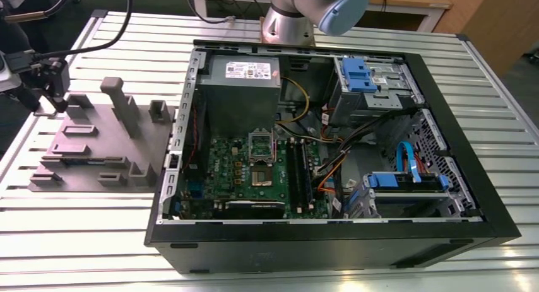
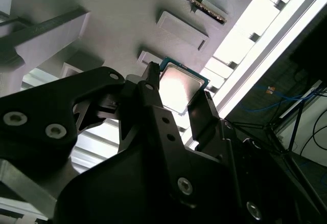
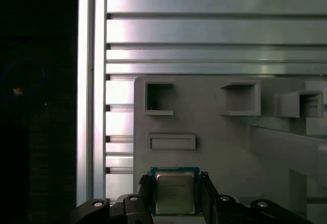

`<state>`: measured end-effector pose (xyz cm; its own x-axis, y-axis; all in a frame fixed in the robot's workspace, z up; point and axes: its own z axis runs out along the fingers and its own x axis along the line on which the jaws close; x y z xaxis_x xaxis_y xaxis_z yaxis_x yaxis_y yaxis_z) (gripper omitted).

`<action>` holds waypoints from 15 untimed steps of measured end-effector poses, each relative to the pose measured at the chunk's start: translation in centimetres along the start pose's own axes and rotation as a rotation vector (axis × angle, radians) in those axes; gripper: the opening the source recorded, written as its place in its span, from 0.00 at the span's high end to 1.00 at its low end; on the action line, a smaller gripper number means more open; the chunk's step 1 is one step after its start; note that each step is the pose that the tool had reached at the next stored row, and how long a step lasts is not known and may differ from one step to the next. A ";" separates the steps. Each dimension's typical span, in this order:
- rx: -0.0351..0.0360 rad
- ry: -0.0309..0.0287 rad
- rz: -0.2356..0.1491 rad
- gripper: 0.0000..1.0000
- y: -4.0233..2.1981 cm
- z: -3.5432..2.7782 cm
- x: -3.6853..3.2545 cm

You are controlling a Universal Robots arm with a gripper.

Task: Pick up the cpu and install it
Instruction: 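Pick up the cpu and move it towards the insertion slot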

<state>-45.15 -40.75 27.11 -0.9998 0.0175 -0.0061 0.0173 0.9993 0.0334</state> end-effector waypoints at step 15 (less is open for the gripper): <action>0.0000 0.0000 0.000 0.53 0.02 -0.52 0.00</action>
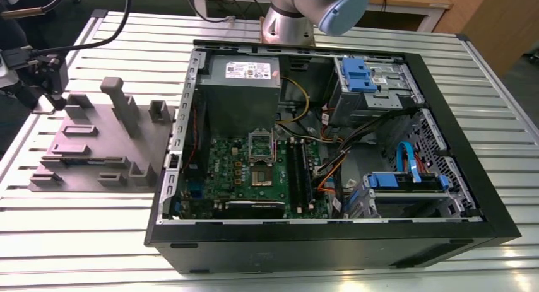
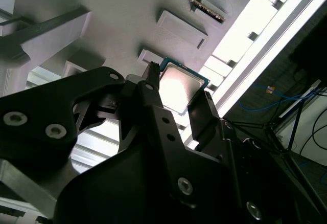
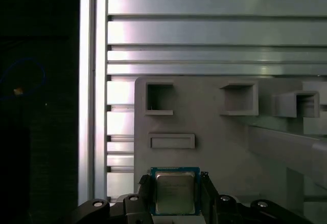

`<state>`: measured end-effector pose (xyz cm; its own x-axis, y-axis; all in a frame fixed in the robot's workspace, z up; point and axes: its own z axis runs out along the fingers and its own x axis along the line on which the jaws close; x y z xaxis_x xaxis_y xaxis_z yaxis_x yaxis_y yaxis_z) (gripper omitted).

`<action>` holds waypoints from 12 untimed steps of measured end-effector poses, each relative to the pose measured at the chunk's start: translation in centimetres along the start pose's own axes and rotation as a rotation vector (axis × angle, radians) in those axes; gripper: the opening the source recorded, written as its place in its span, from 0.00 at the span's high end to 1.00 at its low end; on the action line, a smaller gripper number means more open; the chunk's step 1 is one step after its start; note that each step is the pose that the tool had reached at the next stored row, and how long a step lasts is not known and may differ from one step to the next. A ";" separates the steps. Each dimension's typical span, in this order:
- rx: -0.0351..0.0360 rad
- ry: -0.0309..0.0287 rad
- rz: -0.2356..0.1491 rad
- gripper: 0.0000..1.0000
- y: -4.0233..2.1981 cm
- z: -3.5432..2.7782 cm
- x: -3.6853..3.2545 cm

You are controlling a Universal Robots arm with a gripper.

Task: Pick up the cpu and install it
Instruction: 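Pick up the cpu and move it towards the insertion slot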

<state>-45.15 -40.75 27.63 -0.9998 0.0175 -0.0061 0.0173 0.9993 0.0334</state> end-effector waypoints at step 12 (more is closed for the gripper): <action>0.0000 0.0000 0.000 0.53 0.01 -0.13 0.00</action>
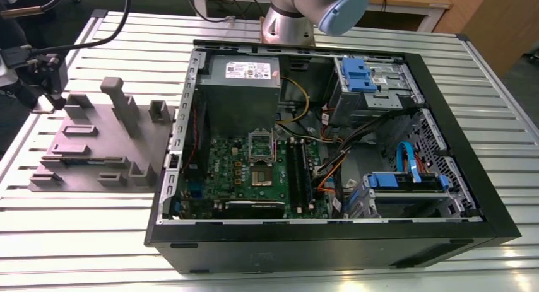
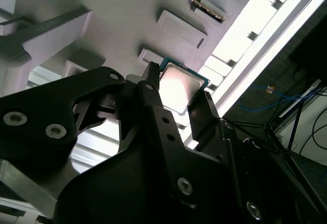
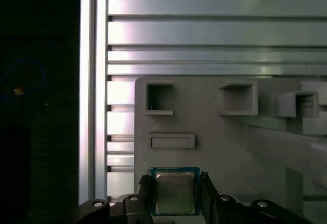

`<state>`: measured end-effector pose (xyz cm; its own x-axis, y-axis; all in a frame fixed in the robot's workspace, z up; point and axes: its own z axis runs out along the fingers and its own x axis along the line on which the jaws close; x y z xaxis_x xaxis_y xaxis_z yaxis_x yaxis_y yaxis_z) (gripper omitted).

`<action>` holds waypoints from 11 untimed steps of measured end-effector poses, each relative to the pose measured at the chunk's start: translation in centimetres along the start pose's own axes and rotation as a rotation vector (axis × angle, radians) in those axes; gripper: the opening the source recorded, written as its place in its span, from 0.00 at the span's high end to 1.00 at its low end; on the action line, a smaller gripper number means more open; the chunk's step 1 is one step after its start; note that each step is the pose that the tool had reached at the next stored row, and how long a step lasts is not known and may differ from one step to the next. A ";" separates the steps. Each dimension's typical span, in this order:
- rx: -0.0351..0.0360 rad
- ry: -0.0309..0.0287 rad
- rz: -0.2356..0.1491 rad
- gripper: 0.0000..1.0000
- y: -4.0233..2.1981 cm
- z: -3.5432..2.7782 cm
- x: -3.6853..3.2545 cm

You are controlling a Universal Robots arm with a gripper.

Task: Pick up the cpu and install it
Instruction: 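Pick up the cpu and move it towards the insertion slot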

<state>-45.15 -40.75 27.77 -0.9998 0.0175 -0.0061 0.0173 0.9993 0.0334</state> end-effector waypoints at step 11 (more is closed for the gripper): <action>0.0002 0.0003 0.000 0.53 0.01 -0.38 0.00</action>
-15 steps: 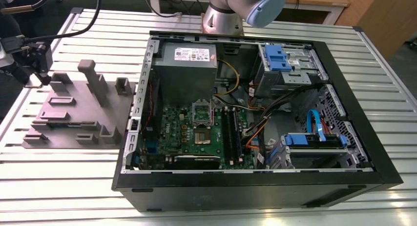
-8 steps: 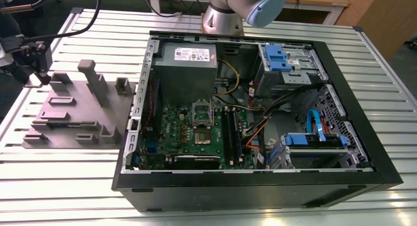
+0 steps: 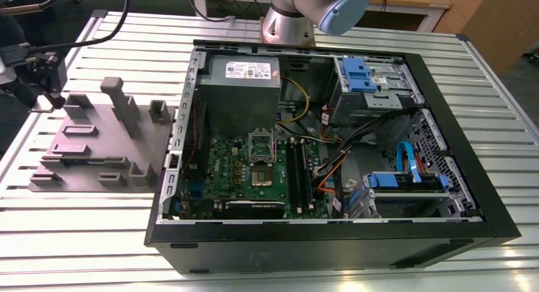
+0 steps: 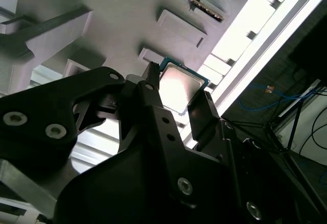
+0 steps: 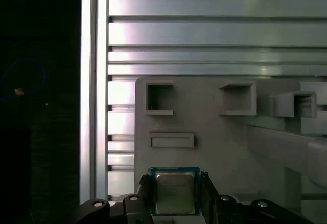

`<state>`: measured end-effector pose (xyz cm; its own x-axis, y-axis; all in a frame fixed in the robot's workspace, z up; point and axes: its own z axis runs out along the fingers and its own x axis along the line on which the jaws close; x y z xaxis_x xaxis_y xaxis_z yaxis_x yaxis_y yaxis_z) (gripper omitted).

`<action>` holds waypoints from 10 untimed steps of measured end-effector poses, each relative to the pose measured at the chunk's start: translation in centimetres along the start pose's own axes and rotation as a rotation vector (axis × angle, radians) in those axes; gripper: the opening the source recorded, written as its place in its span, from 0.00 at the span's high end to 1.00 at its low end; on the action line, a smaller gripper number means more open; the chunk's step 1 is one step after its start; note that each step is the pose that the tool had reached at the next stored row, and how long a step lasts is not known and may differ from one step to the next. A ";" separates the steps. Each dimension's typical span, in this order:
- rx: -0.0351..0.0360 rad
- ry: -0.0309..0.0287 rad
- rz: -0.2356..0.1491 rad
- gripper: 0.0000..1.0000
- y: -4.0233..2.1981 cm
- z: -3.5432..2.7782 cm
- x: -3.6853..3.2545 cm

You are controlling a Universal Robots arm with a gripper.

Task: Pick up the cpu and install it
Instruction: 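Pick up the cpu and move it towards the insertion slot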

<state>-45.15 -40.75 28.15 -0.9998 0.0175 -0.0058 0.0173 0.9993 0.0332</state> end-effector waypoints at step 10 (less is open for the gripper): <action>-0.0001 -0.0003 0.000 0.53 0.06 -1.69 -0.01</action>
<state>-45.15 -40.75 29.84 -0.9998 0.0174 -0.0060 0.0172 0.9993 0.0333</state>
